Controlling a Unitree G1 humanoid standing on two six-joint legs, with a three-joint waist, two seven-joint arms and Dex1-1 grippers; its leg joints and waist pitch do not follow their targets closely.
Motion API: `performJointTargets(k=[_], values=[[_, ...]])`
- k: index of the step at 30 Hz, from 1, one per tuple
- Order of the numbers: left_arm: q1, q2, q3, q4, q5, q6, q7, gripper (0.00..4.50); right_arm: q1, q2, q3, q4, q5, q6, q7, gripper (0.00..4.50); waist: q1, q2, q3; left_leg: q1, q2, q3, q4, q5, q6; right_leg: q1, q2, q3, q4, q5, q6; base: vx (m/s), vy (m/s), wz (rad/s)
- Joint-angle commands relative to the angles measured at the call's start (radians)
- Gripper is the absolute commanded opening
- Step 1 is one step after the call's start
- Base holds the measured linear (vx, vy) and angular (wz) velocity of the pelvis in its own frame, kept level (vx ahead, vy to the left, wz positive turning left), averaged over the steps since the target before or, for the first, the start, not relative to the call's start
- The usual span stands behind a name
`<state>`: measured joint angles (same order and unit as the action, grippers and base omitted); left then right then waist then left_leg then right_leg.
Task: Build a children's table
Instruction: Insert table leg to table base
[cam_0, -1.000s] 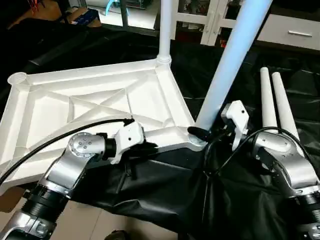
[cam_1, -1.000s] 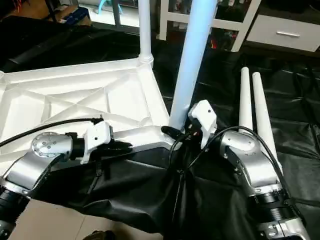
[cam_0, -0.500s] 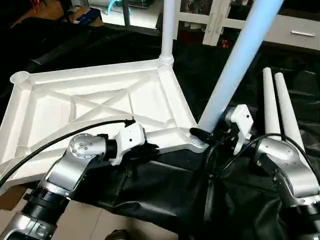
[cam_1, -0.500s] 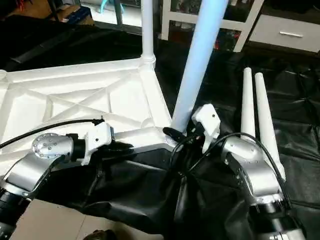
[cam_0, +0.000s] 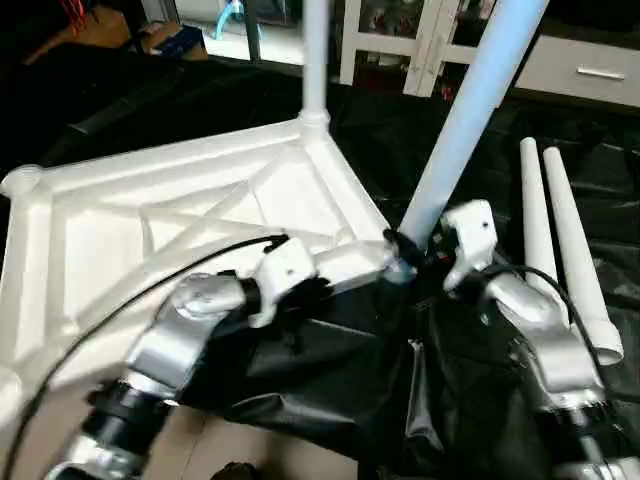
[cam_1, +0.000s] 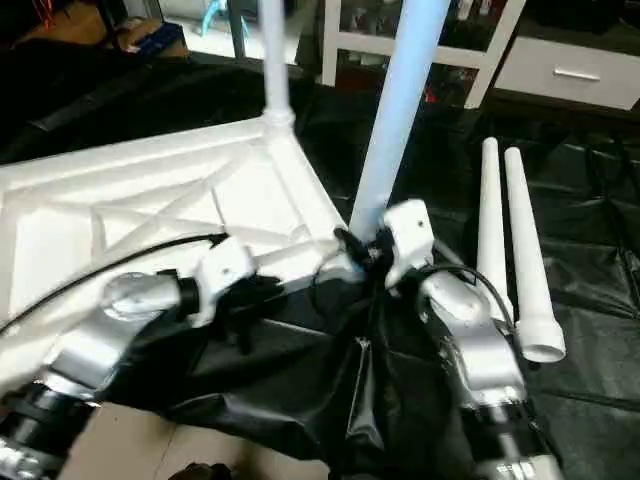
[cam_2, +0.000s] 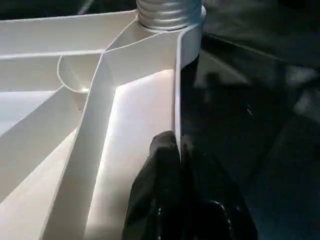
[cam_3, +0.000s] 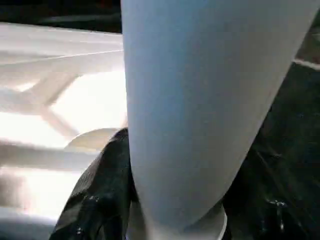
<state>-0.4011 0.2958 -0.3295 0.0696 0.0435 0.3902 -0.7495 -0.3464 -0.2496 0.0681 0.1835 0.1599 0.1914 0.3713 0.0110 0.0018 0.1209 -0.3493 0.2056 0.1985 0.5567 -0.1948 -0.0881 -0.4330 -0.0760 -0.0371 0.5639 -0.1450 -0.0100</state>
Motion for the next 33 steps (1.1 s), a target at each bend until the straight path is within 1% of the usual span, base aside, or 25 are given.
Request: performJointTargets(k=[1, 2, 3, 4, 5, 6, 7, 8, 9, 10, 11, 12, 13, 15, 16, 17, 20, 21, 22, 24, 25, 26, 27, 30, 33], values=[[-0.007, -0.048, -0.037, 0.031, 0.028, 0.063, 0.077, 0.0, 0.044, 0.022, 0.045, 0.163, -0.072, 0.056, -0.067, 1.95, -0.004, 0.001, -0.031, 0.006, 0.012, -0.011, -0.073, -0.356, 0.007, 0.028, -0.039, 0.029, -0.09, -0.528, -0.109, 0.0, 0.0, 0.0], [-0.027, -0.112, -0.03, 0.054, 0.038, 0.104, 0.148, 0.0, 0.012, 0.063, 0.025, 0.235, -0.075, 0.056, -0.137, 1.95, -0.007, 0.008, -0.031, 0.012, 0.012, -0.009, -0.072, -0.363, 0.007, 0.019, -0.039, 0.03, -0.091, -0.53, -0.106, 0.0, 0.0, 0.0], [-0.032, -0.129, -0.027, 0.06, 0.04, 0.114, 0.167, 0.0, 0.003, 0.074, 0.019, 0.256, -0.075, 0.058, -0.155, 1.95, -0.007, 0.005, -0.03, 0.012, 0.01, -0.011, -0.071, -0.377, 0.004, 0.02, -0.034, 0.026, -0.096, -0.536, -0.1, 0.0, 0.0, 0.0], [-0.049, -0.178, -0.02, 0.078, 0.044, 0.147, 0.216, 0.0, -0.032, 0.103, -0.003, 0.323, -0.077, 0.056, -0.221, 1.95, -0.005, 0.009, -0.032, 0.014, 0.008, -0.012, -0.071, -0.385, 0.003, 0.018, -0.034, 0.025, -0.096, -0.538, -0.094, 0.0, 0.0, 0.0], [-0.065, -0.228, -0.009, 0.096, 0.05, 0.163, 0.273, 0.0, -0.071, 0.13, -0.033, 0.388, -0.066, 0.056, -0.285, 1.95, -0.012, 0.009, -0.029, 0.014, 0.007, -0.016, -0.073, -0.424, 0.0, 0.017, -0.034, 0.018, -0.1, -0.574, -0.077, 0.0, 0.0, 0.0], [-0.065, -0.228, -0.009, 0.096, 0.05, 0.163, 0.273, 0.0, -0.071, 0.13, -0.033, 0.388, -0.066, 0.056, -0.285, 1.95, -0.016, 0.007, -0.027, 0.013, 0.004, -0.017, -0.072, -0.439, 0.003, 0.015, -0.031, 0.015, -0.104, -0.591, -0.067, 0.0, 0.0, 0.0], [-0.077, -0.267, -0.004, 0.105, 0.053, 0.178, 0.31, 0.0, -0.104, 0.151, -0.057, 0.442, -0.061, 0.049, -0.338, 1.95, -0.013, 0.01, -0.027, 0.015, 0.004, -0.02, -0.072, -0.45, 0.003, 0.015, -0.033, 0.013, -0.108, -0.607, -0.055, 0.0, 0.0, 0.0], [-0.085, -0.297, -0.001, 0.111, 0.056, 0.19, 0.338, 0.0, -0.129, 0.169, -0.075, 0.484, -0.058, 0.043, -0.378, 1.95, -0.019, 0.013, -0.026, 0.018, 0.004, -0.021, -0.072, -0.472, 0.004, 0.01, -0.034, 0.009, -0.112, -0.628, -0.046, 0.0, 0.0, 0.0], [-0.094, -0.336, -0.013, 0.118, 0.06, 0.186, 0.357, 0.0, -0.168, 0.197, -0.112, 0.54, -0.03, 0.031, -0.418, 1.95, -0.023, 0.012, -0.027, 0.016, 0.002, -0.027, -0.074, -0.486, 0.006, 0.015, -0.035, 0.002, -0.116, -0.643, -0.036, 0.0, 0.0, 0.0], [-0.099, -0.361, -0.023, 0.12, 0.063, 0.186, 0.367, 0.0, -0.193, 0.216, -0.137, 0.578, -0.015, 0.019, -0.442, 1.95, -0.022, 0.013, -0.029, 0.016, 0.002, -0.03, -0.075, -0.482, 0.01, 0.021, -0.037, -0.003, -0.12, -0.633, -0.031, 0.0, 0.0, 0.0], [-0.099, -0.362, -0.023, 0.12, 0.063, 0.186, 0.367, 0.0, -0.194, 0.216, -0.138, 0.579, -0.014, 0.019, -0.443, 1.95, -0.022, 0.013, -0.029, 0.016, 0.002, -0.03, -0.075, -0.482, 0.01, 0.021, -0.037, -0.003, -0.12, -0.633, -0.031, 0.0, 0.0, 0.0], [-0.1, -0.382, -0.036, 0.117, 0.061, 0.182, 0.362, 0.0, -0.218, 0.228, -0.15, 0.61, -0.009, 0.007, -0.455, 1.95, -0.024, 0.012, -0.029, 0.009, 0.004, -0.032, -0.081, -0.466, 0.015, 0.025, -0.04, -0.002, -0.118, -0.596, -0.04, 0.0, 0.0, 0.0], [-0.1, -0.388, -0.047, 0.113, 0.059, 0.167, 0.352, 0.0, -0.233, 0.231, -0.152, 0.623, -0.011, 0.0, -0.459, 1.95, -0.025, 0.012, -0.03, 0.008, 0.005, -0.034, -0.082, -0.466, 0.015, 0.025, -0.039, -0.002, -0.118, -0.579, -0.045, 0.0, 0.0, 0.0], [-0.088, -0.382, -0.049, 0.087, 0.054, 0.187, 0.343, 0.0, -0.261, 0.226, -0.163, 0.655, -0.027, -0.016, -0.472, 1.95, -0.027, 0.011, -0.031, 0.001, 0.005, -0.035, -0.084, -0.455, 0.015, 0.029, -0.04, 0.0, -0.112, -0.538, -0.056, 0.0, 0.0, 0.0], [-0.087, -0.38, -0.049, 0.085, 0.054, 0.189, 0.342, 0.0, -0.263, 0.226, -0.163, 0.658, -0.028, -0.018, -0.473, 1.95, -0.028, 0.01, -0.03, 0.0, 0.004, -0.035, -0.085, -0.454, 0.015, 0.029, -0.039, 0.001, -0.111, -0.53, -0.059, 0.0, 0.0, 0.0], [-0.082, -0.372, -0.049, 0.077, 0.053, 0.196, 0.338, 0.0, -0.272, 0.223, -0.167, 0.672, -0.032, -0.026, -0.474, 1.95, -0.029, 0.009, -0.031, 0.0, 0.005, -0.037, -0.086, -0.46, 0.014, 0.029, -0.04, 0.003, -0.108, -0.521, -0.068, 0.0, 0.0, 0.0], [-0.06, -0.324, -0.041, 0.054, 0.048, 0.19, 0.303, 0.0, -0.286, 0.211, -0.156, 0.696, -0.053, -0.071, -0.44, 1.95, -0.036, 0.009, -0.031, -0.007, 0.003, -0.042, -0.087, -0.464, 0.02, 0.033, -0.043, 0.004, -0.105, -0.517, -0.078, 0.0, 0.0, 0.0], [-0.059, -0.319, -0.041, 0.052, 0.047, 0.187, 0.297, 0.0, -0.288, 0.211, -0.157, 0.698, -0.053, -0.08, -0.434, 1.95, -0.039, 0.007, -0.03, -0.006, 0.002, -0.04, -0.087, -0.466, 0.024, 0.031, -0.042, 0.005, -0.108, -0.521, -0.078, 0.0, 0.0, 0.0], [-0.059, -0.315, -0.039, 0.053, 0.048, 0.183, 0.296, 0.0, -0.287, 0.212, -0.158, 0.695, -0.049, -0.086, -0.422, 1.95, -0.037, 0.007, -0.029, -0.004, 0.002, -0.04, -0.087, -0.471, 0.025, 0.029, -0.043, 0.005, -0.109, -0.535, -0.076, 0.0, 0.0, 0.0], [-0.062, -0.303, -0.024, 0.058, 0.05, 0.163, 0.294, 0.0, -0.283, 0.21, -0.153, 0.687, -0.044, -0.117, -0.38, 1.95, -0.039, 0.007, -0.027, -0.006, 0.003, -0.041, -0.088, -0.469, 0.028, 0.03, -0.044, 0.005, -0.109, -0.544, -0.074, 0.0, 0.0, 0.0], [-0.062, -0.302, -0.022, 0.059, 0.05, 0.161, 0.294, 0.0, -0.282, 0.209, -0.151, 0.685, -0.046, -0.12, -0.376, 1.95, -0.039, 0.005, -0.027, -0.007, 0.003, -0.04, -0.088, -0.468, 0.03, 0.029, -0.044, 0.005, -0.111, -0.551, -0.072, 0.0, 0.0, 0.0], [-0.063, -0.301, -0.018, 0.06, 0.049, 0.157, 0.294, 0.0, -0.28, 0.208, -0.148, 0.682, -0.047, -0.125, -0.371, 1.95, -0.037, 0.007, -0.027, -0.004, 0.003, -0.04, -0.088, -0.463, 0.03, 0.027, -0.045, 0.007, -0.111, -0.553, -0.073, 0.0, 0.0, 0.0], [-0.065, -0.297, -0.014, 0.06, 0.048, 0.155, 0.292, 0.0, -0.278, 0.206, -0.149, 0.683, -0.047, -0.133, -0.366, 1.95, -0.037, 0.007, -0.027, -0.003, 0.004, -0.039, -0.088, -0.455, 0.03, 0.027, -0.045, 0.009, -0.109, -0.534, -0.08, 0.0, 0.0, 0.0], [-0.068, -0.279, -0.011, 0.06, 0.046, 0.146, 0.286, 0.0, -0.279, 0.199, -0.159, 0.698, -0.045, -0.157, -0.357, 1.95, -0.038, 0.01, -0.025, -0.006, 0.006, -0.039, -0.09, -0.462, 0.028, 0.028, -0.044, 0.009, -0.107, -0.519, -0.094, 0.0, 0.0, 0.0], [-0.068, -0.269, -0.014, 0.056, 0.041, 0.138, 0.273, 0.0, -0.279, 0.192, -0.159, 0.697, -0.048, -0.169, -0.346, 1.95, -0.04, 0.009, -0.024, -0.004, 0.005, -0.039, -0.09, -0.478, 0.028, 0.025, -0.046, 0.009, -0.111, -0.556, -0.085, 0.0, 0.0, 0.0]])
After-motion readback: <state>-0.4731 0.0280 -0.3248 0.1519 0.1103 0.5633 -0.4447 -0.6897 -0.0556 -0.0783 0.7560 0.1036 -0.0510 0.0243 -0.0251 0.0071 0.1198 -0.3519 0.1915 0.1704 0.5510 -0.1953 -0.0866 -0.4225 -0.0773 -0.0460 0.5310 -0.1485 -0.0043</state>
